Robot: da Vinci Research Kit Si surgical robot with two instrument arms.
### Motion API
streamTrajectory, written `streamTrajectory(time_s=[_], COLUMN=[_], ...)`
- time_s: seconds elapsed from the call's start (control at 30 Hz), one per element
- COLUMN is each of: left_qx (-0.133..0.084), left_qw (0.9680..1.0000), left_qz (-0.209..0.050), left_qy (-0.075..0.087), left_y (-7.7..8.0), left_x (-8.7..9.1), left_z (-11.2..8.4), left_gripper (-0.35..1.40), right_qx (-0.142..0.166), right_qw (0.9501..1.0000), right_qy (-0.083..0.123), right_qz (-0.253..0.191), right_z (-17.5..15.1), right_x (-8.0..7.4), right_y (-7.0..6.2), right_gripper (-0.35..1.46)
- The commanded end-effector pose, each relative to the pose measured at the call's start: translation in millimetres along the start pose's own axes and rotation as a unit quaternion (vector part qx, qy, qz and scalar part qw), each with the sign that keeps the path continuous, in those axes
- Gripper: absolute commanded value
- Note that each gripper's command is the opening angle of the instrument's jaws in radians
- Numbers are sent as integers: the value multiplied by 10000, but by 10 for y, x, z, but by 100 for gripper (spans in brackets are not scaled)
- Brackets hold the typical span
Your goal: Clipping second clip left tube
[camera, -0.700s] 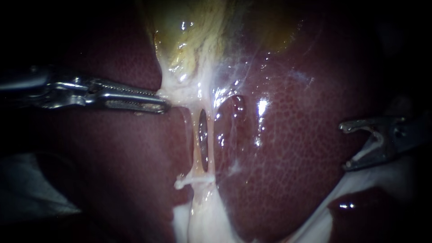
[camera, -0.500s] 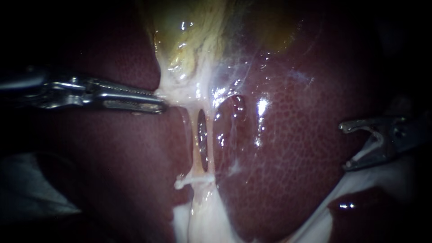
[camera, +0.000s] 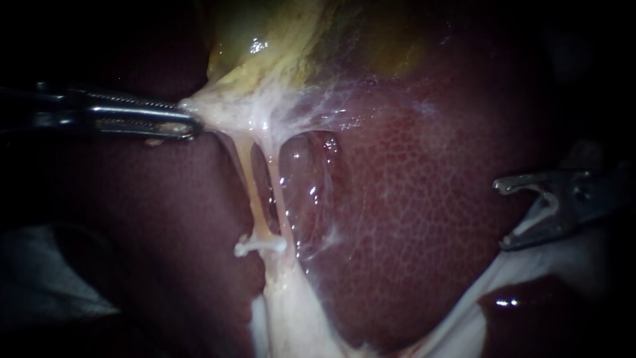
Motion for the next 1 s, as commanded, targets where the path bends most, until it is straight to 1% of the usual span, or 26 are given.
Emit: streamTrajectory(time_s=[0.03, 0.17, 0.23, 0.27, 0.43, 0.53, 0.77, 0.87, 1.0], left_qx=[4, 25, 36, 56, 63, 65, 69, 70, 69], left_qw=[10000, 10000, 10000, 10000, 10000, 10000, 10000, 10000, 10000], left_qz=[12, 18, 21, 23, 24, 23, 21, 21, 21], left_qy=[6, 11, 13, 17, 19, 20, 21, 22, 22], left_y=[0, 0, 1, 2, 2, 1, 0, 0, 0], left_x=[-2, -5, -6, -7, -7, -7, -6, -6, -6], left_z=[3, 8, 11, 12, 15, 16, 18, 18, 18], left_gripper=[-35, -35, -35, -35, -35, -35, -35, -35, -35], right_qx=[14, 78, 125, 131, 228, 279, 374, 416, 481], right_qw=[9999, 9983, 9967, 9962, 9927, 9898, 9847, 9833, 9802], right_qy=[113, 478, 679, 747, 959, 1065, 1204, 1239, 1301], right_qz=[92, 319, 428, 437, 694, 906, 1205, 1265, 1411], right_z=[6, 32, 48, 54, 84, 99, 139, 157, 180], right_x=[5, 33, 46, 52, 78, 90, 105, 109, 113], right_y=[-1, -2, -6, -7, -16, -17, -18, -18, -16], right_gripper=[48, 47, 47, 47, 48, 48, 48, 48, 49])
